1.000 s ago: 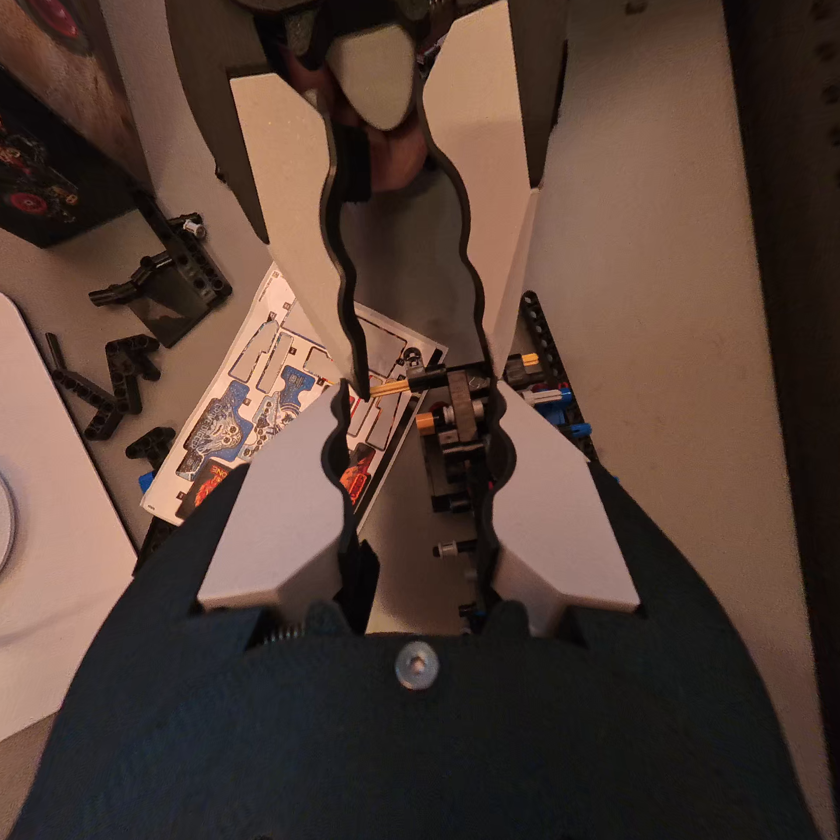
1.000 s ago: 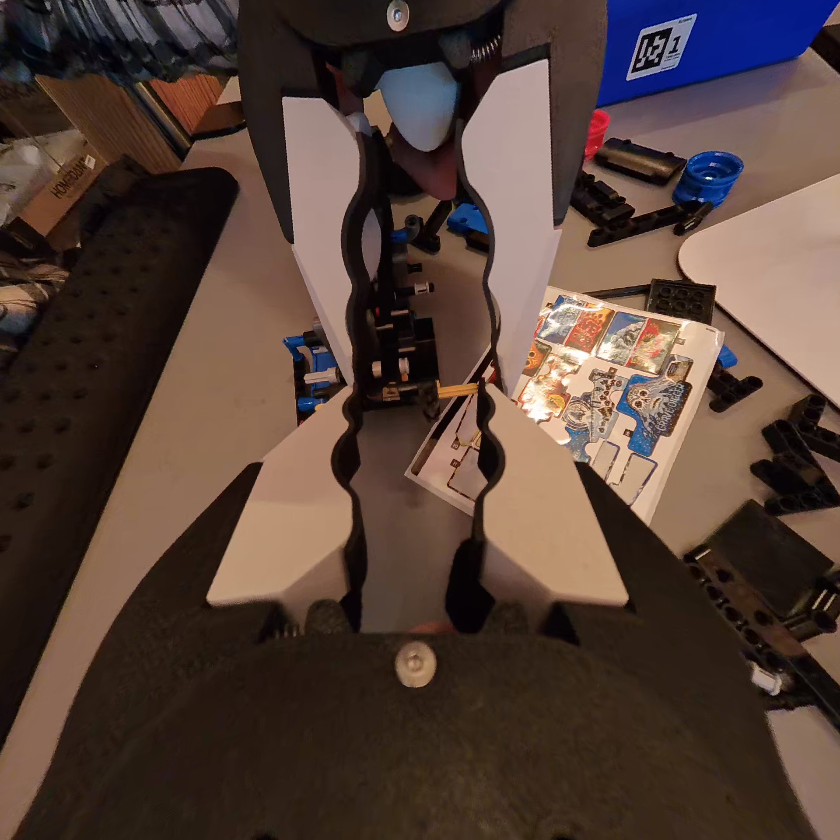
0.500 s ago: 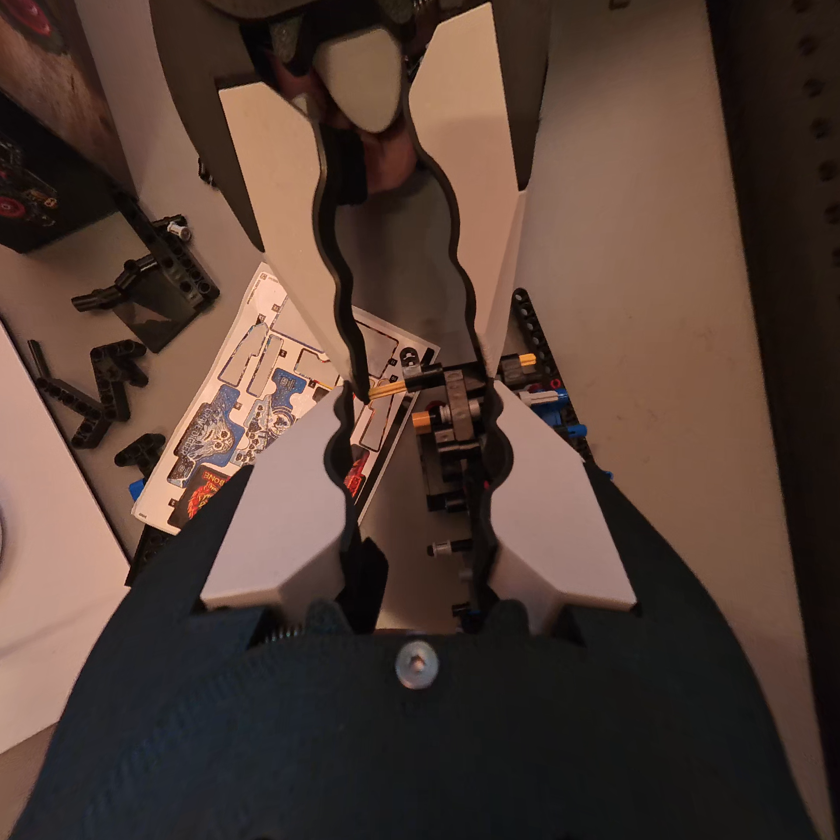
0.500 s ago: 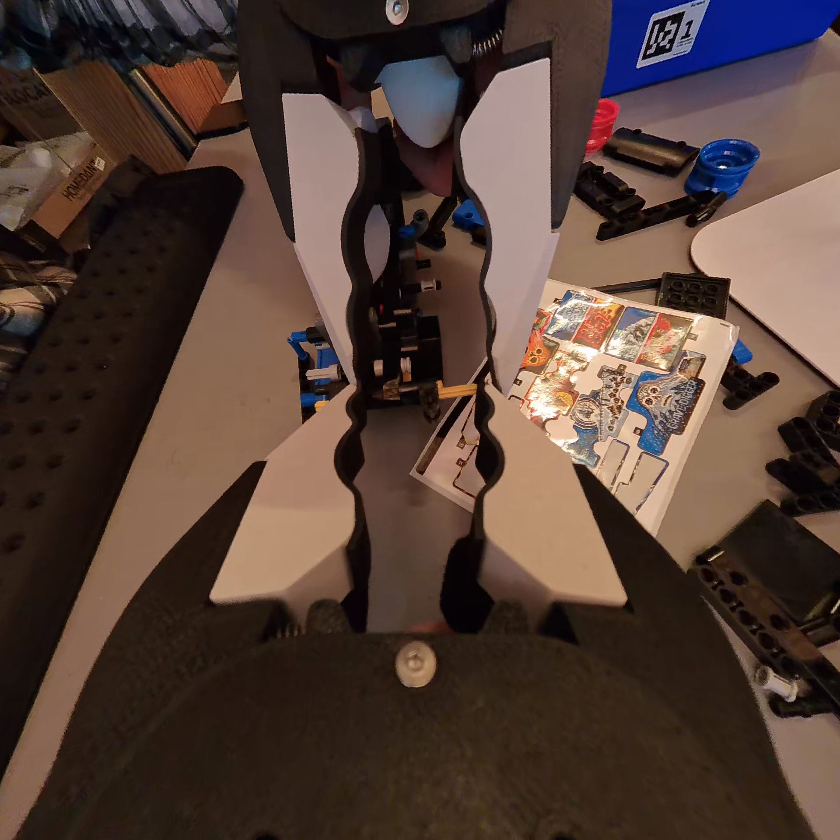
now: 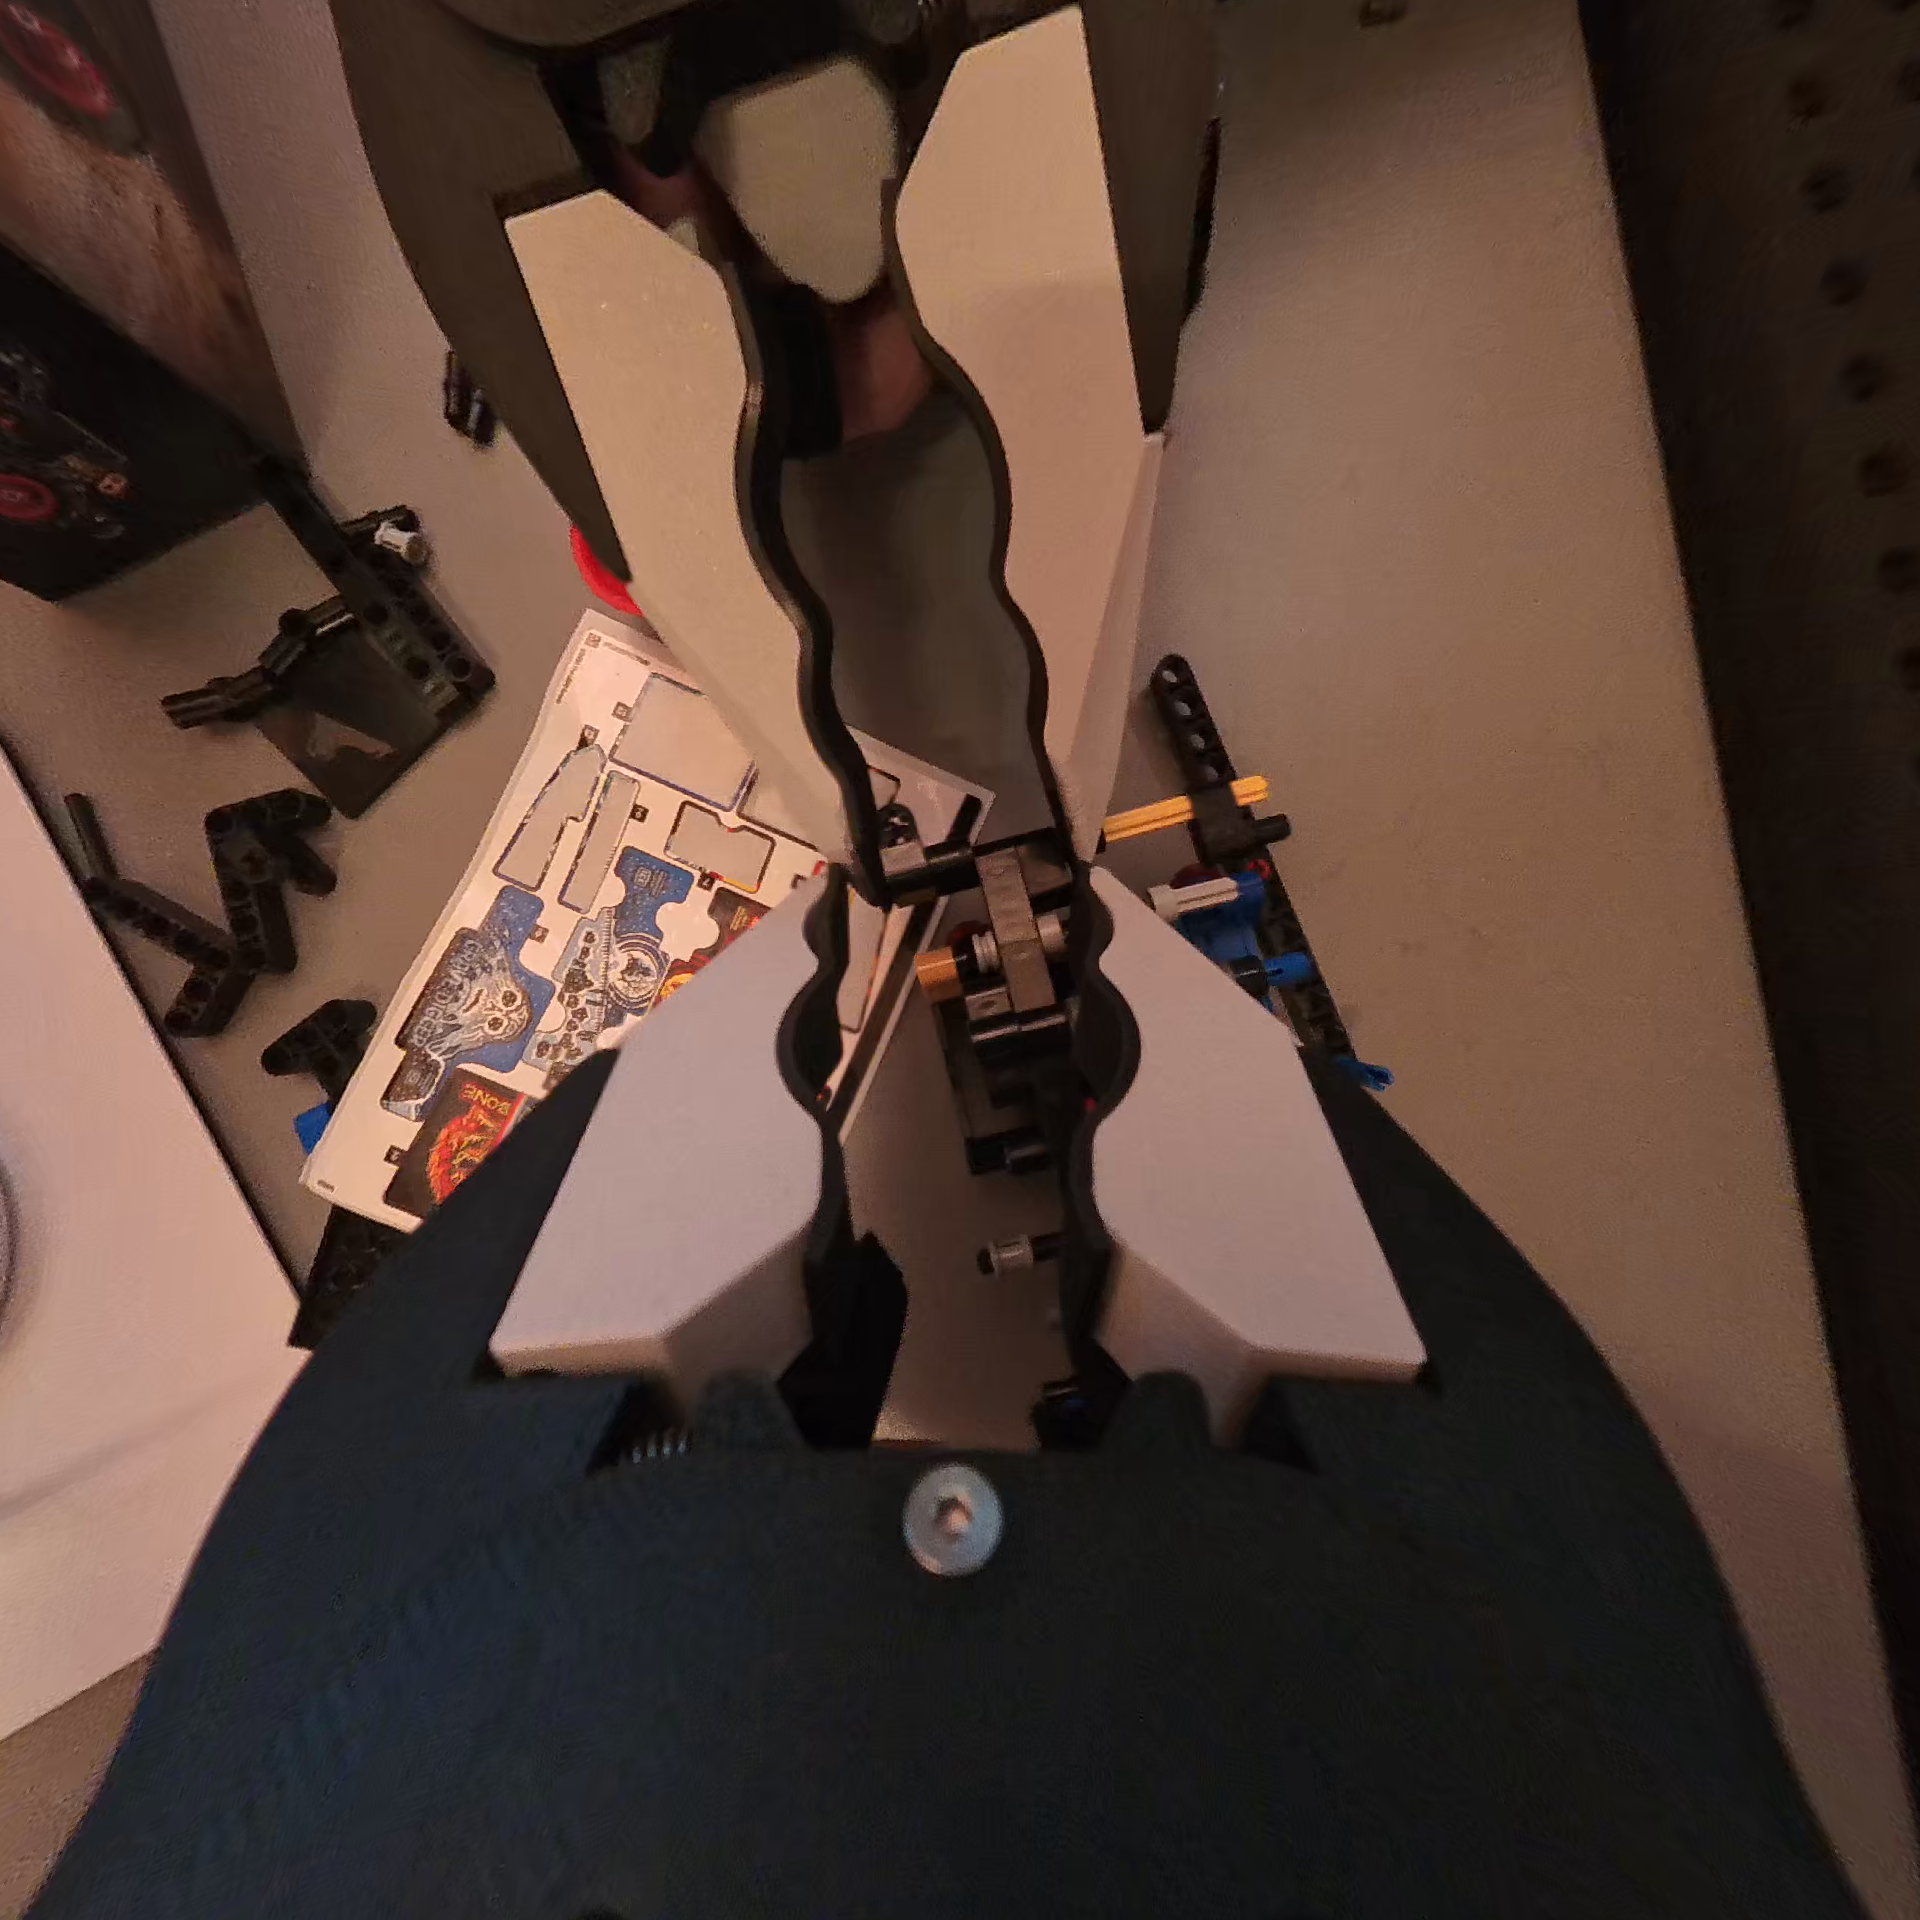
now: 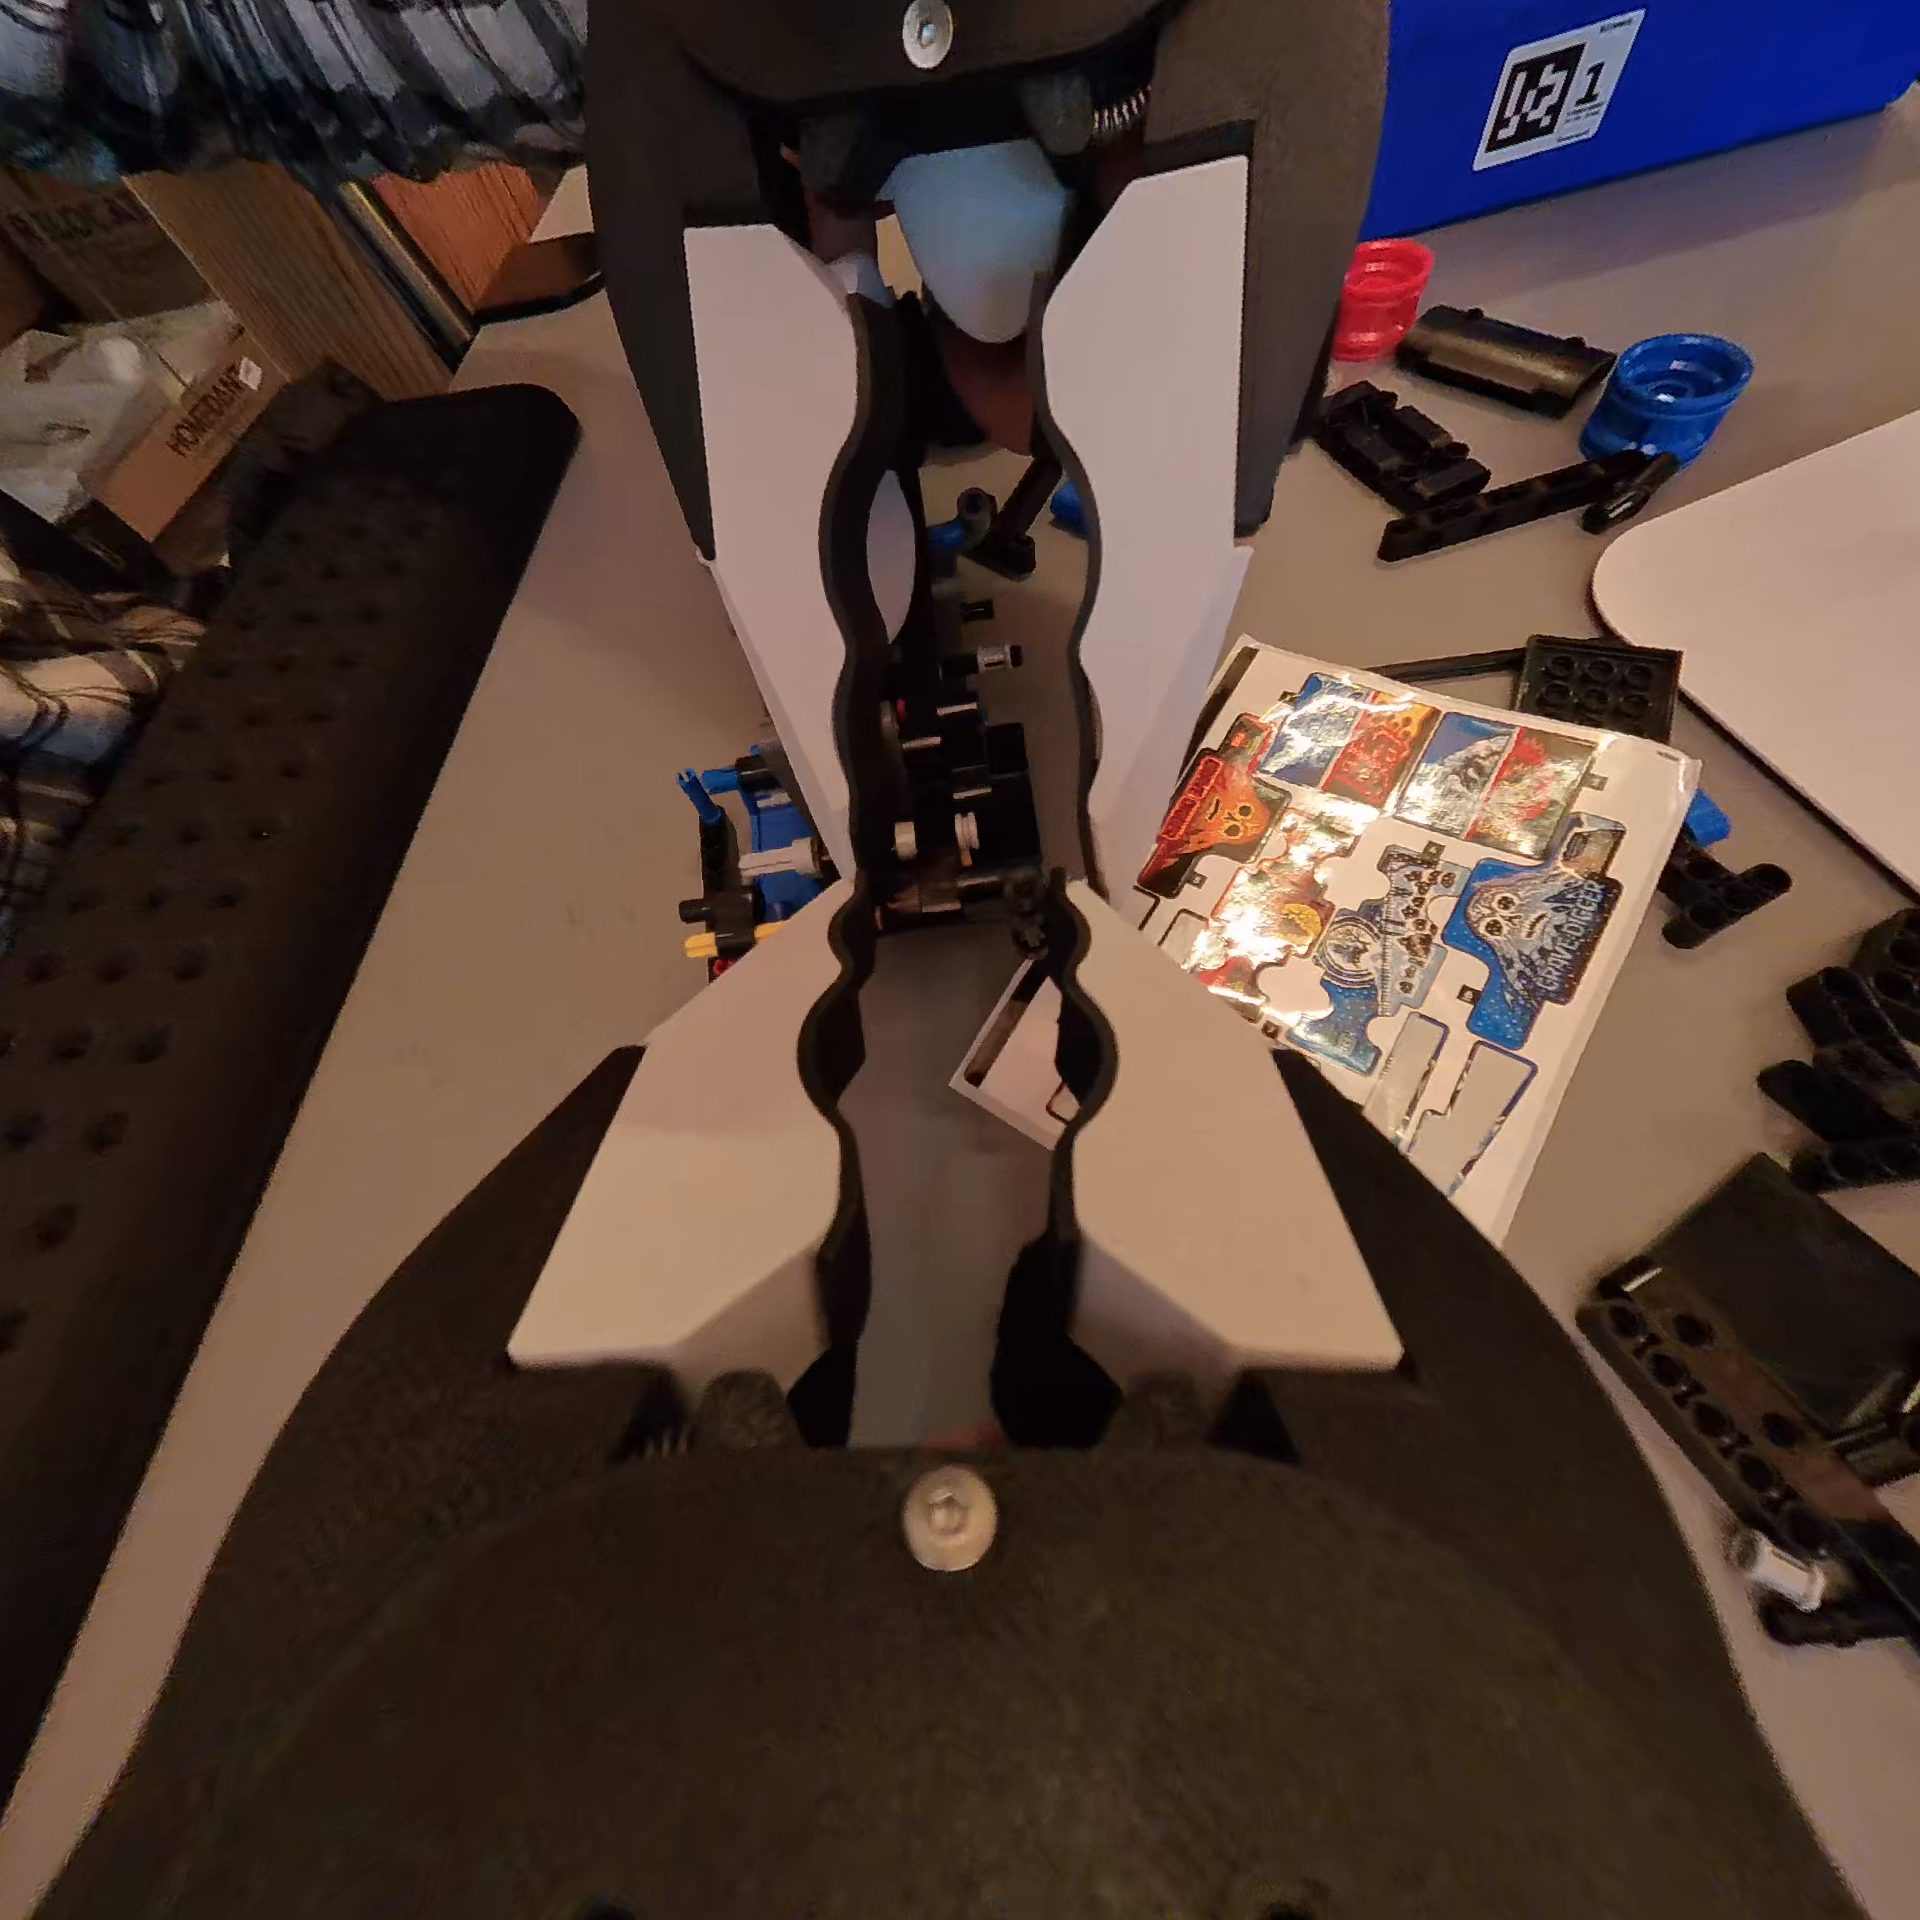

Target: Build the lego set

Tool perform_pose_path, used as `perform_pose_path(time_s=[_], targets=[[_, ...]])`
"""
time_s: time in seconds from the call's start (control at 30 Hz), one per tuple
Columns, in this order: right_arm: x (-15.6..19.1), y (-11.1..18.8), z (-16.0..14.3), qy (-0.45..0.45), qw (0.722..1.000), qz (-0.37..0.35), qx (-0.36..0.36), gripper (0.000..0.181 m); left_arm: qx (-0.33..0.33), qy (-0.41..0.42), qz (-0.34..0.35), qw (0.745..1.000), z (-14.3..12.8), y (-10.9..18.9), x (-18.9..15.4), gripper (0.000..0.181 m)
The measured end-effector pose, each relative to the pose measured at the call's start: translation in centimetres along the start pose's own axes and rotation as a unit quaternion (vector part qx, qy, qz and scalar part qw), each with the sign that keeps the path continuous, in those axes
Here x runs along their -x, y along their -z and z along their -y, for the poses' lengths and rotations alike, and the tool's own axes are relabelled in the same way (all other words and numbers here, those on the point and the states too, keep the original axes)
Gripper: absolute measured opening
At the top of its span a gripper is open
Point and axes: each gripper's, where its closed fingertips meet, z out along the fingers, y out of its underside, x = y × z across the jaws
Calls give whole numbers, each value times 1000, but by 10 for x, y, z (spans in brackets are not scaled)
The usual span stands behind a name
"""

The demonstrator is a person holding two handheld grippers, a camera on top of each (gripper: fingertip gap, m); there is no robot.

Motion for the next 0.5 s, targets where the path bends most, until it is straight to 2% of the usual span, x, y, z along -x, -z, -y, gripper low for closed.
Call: perform_pose_path(time_s=[0.07,0.17,0.3,0.43,0.5], targets=[[-1,3,1,2,1000,-5,-3,31,-5,14,-1,1000,1,-1,0,40],[-6,11,2,2,1000,-27,-8,45,-10,28,8,1000,0,0,3,46],[3,24,-1,17,999,-37,5,52,-18,49,13,999,-3,3,5,44],[11,12,-12,35,998,-47,39,58,-24,67,3,997,-4,3,4,41],[13,7,-10,35,998,-42,34,55,-25,73,-2,997,-4,3,3,41]])
